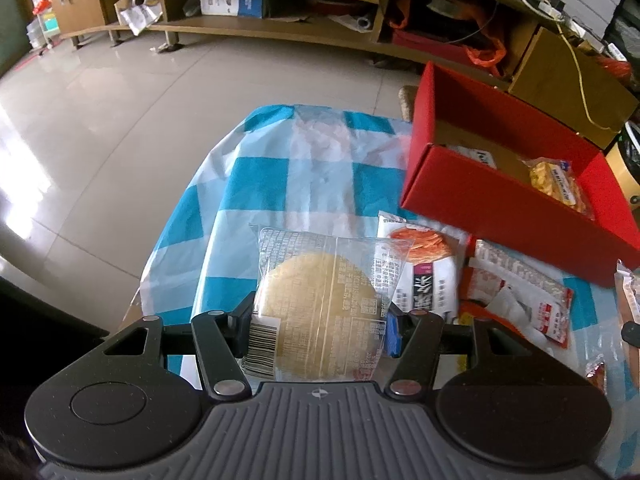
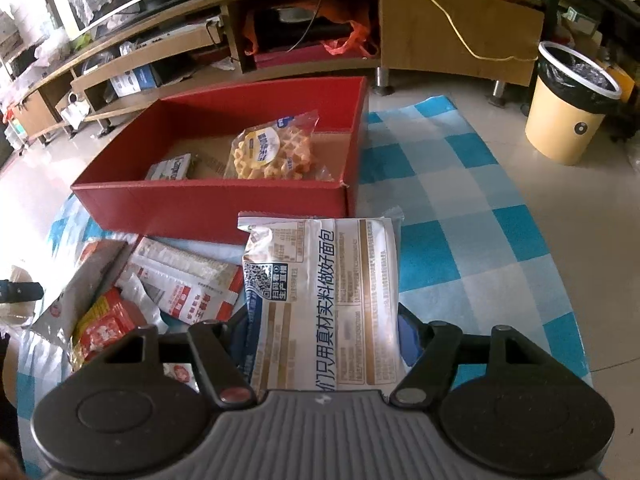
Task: Organize snacks
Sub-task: 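Lift both bags and carry them over the red box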
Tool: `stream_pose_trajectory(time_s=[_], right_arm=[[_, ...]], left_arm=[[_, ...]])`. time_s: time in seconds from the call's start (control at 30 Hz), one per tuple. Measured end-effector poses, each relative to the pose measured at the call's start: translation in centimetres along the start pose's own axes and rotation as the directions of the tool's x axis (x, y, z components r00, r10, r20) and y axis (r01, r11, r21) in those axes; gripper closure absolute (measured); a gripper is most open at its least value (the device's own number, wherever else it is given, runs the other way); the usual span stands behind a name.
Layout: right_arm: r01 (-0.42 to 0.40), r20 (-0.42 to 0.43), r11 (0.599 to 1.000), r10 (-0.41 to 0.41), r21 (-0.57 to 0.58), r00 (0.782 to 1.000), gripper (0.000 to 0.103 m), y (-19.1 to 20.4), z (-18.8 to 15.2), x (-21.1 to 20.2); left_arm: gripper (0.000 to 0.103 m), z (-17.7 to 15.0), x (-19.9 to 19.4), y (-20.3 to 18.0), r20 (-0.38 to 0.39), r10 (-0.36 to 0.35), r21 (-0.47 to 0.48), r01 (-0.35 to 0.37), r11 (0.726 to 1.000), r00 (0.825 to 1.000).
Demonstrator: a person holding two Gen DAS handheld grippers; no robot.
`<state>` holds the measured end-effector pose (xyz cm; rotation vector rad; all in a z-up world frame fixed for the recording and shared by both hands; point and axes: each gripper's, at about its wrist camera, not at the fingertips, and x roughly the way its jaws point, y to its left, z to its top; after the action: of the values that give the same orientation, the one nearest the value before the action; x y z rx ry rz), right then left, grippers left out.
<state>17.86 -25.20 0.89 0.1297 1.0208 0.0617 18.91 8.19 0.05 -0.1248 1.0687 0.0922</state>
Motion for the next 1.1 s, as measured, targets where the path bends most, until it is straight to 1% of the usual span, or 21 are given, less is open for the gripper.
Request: stream_pose_trajectory(time_s=[0.1,0.23,0.33,0.47,0.87,1.1], right_arm=[[-0.010,0.010,1.000,0.010,0.011,1.000,0.038,-0.3,0.2,-0.4],[-0.028,0.041,1.000,0.027,0.014,0.999,0.038,-0.2,0.6,-1.4],[-0.044,0.055,0.999,0.043,0.022,0.998,0.038,-0.1,1.0,-1.7],[-0.054,0.067,0.998,0.053,0.025,0.996,0.038,0.1,1.3,-1.9],[-0.115,0.134,0.991,0.106,0.063,0.985,0.038,0.0,2.4,-3.4],[-0.144,0.187,0.985,0.124,0.098,0.975,0.038,0.0,4.0,-3.7]], left_arm=[[0.038,0.0,-0.5,-0.3,0.005,-0.019,0.002,0.019,1.000,1.000],[0.038,0.3,-1.4,-0.7,0.023,-0.065,-0.011,0.065,0.998,0.998],[0.038,0.7,-2.0,-1.4,0.046,-0.086,-0.004,0.086,0.996,0.995],[0.038,1.1,-2.4,-2.4,0.057,-0.113,0.006,0.112,0.994,0.992],[0.037,2.7,-3.0,-5.3,0.090,-0.166,0.022,0.165,0.986,0.982],[0.037,4.2,-2.9,-7.6,0.127,-0.192,0.045,0.187,0.981,0.973]])
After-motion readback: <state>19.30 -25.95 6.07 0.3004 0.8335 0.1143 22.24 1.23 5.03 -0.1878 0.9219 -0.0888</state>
